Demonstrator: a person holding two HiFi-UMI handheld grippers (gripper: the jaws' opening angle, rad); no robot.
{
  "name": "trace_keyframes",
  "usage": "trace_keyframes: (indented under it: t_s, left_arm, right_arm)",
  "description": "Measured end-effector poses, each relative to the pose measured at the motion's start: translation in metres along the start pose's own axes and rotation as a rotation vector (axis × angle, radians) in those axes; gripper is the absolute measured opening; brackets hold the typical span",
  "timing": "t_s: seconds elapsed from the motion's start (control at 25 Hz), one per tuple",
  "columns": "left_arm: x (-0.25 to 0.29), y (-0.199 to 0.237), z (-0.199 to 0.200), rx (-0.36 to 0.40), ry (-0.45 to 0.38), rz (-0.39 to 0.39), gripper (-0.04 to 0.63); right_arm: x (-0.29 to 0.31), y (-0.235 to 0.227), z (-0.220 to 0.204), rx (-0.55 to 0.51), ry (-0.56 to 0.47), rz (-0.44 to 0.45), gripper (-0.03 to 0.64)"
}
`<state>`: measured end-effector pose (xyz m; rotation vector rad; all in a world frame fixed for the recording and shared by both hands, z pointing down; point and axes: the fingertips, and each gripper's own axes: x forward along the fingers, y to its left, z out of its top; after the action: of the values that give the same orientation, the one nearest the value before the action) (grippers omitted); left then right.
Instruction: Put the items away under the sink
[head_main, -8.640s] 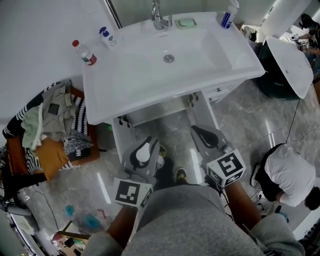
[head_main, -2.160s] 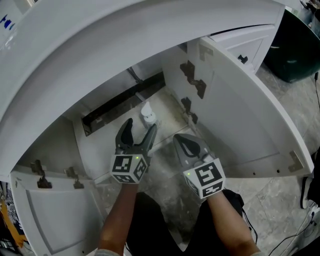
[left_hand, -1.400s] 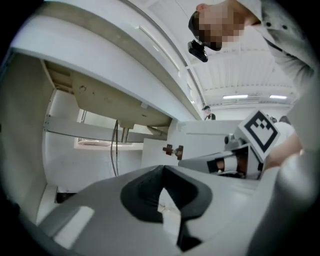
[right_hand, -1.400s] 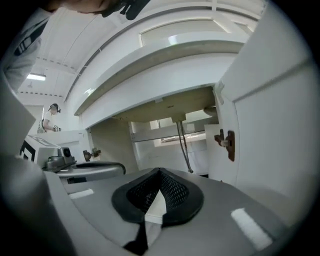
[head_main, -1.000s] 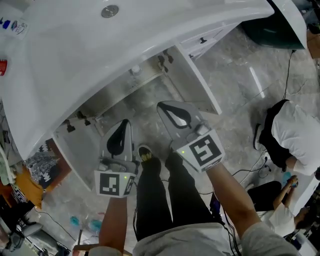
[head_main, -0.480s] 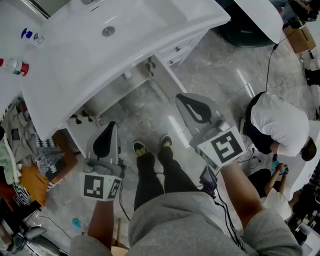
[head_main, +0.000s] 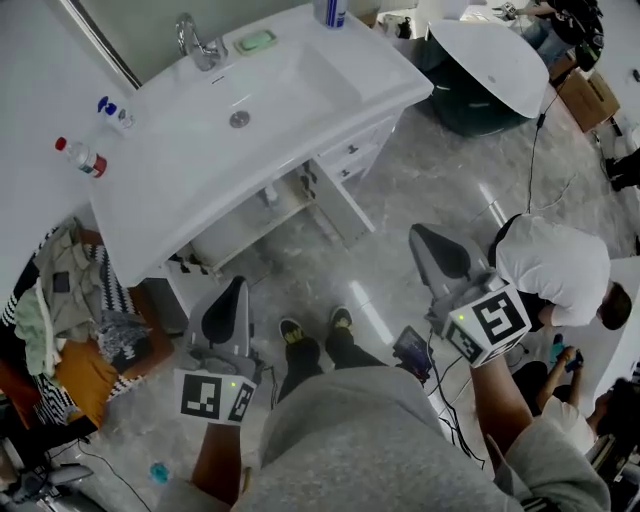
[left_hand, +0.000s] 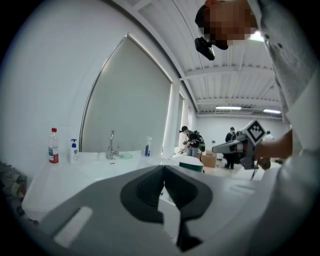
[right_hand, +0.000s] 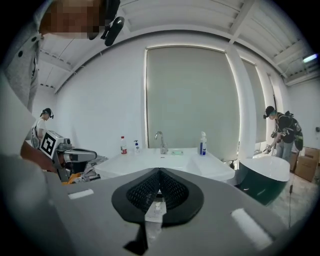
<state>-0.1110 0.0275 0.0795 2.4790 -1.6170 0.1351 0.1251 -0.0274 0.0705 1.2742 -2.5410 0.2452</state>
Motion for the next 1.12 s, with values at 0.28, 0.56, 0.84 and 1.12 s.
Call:
trace_keyframes:
  t_s: [0.28, 0.56, 0.84, 1.12]
  left_arm:
    - [-0.004, -0.011, 0.022, 0.066, -0.015, -0.006, 0.009]
    - [0.004, -0.014, 0.03, 0.08, -0.023, -0.018, 0.009]
    - [0.004, -0.015, 0.035, 0.078, -0.02, -0.041, 0.009]
    - [0.002, -0.013, 0.034, 0.063, -0.023, -0.054, 0.009]
  right_arm:
    - [-0.026, -0.01, 0.016, 0.02, -0.037, -0.043, -0.002]
    - [-0.027, -0.012, 0.024, 0.005, -0.061, -0.053, -0.002]
    - [-0.03, -0.007, 0.026, -0.001, -0.072, -0.067, -0.002]
    - [-0.028, -0.002, 0.023, 0.01, -0.077, -0.067, -0.002]
